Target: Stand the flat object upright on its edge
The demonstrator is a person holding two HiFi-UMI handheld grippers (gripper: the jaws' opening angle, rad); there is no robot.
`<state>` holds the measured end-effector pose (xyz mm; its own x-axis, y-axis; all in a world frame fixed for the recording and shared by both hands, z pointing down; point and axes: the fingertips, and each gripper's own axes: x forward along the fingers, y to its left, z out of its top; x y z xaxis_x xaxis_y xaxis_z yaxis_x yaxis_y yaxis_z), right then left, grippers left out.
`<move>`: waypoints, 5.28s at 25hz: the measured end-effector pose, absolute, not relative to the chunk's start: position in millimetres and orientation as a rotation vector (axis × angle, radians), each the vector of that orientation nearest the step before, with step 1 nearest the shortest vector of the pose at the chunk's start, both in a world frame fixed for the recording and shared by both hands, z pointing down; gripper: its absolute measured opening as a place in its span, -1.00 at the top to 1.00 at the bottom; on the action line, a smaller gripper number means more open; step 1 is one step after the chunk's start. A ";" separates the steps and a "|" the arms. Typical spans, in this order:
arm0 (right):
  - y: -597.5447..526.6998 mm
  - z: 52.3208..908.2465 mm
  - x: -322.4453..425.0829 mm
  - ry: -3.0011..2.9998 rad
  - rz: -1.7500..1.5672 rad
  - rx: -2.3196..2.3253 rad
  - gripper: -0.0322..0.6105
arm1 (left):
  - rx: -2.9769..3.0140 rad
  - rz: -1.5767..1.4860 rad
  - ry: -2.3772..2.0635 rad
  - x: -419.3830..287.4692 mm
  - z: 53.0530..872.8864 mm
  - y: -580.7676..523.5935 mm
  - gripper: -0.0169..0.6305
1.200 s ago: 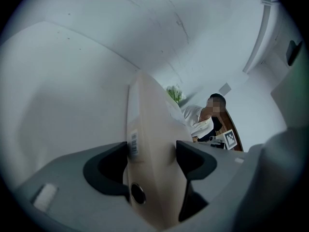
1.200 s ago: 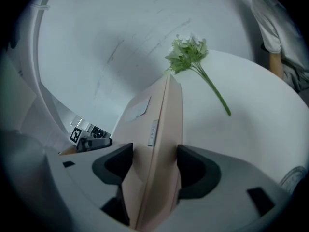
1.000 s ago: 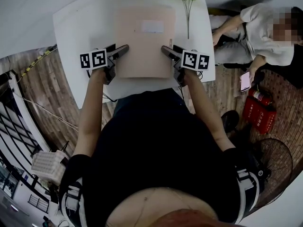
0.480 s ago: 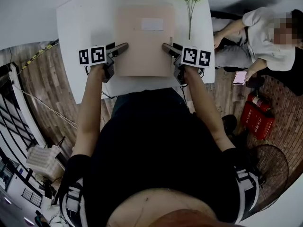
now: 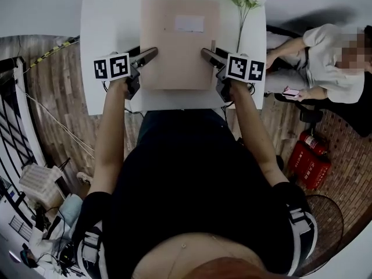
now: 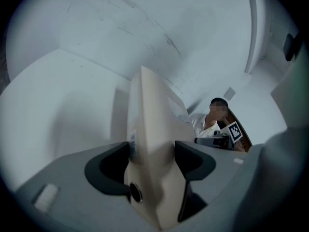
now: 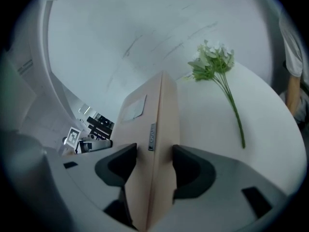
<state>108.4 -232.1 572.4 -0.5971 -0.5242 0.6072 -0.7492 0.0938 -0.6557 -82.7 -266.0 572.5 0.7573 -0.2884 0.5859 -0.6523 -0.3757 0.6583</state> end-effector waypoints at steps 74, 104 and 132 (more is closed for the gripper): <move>-249.8 491.0 64.4 -2.621 0.189 1.130 0.19 | 2.599 0.453 -1.320 -120.6 506.0 -234.1 0.06; -241.8 499.7 69.8 -2.618 0.152 1.080 0.19 | 2.643 0.478 -1.304 -115.2 514.6 -226.7 0.03; -246.9 501.2 62.4 -2.464 0.197 1.063 0.11 | 2.701 0.600 -1.043 -113.8 521.1 -227.7 -0.13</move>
<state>62.4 -246.9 501.2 -0.6033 -0.6556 0.4540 -0.7193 0.6932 0.0451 -113.8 -227.7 521.1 0.6714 -0.6017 0.4327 -0.6763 -0.7361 0.0259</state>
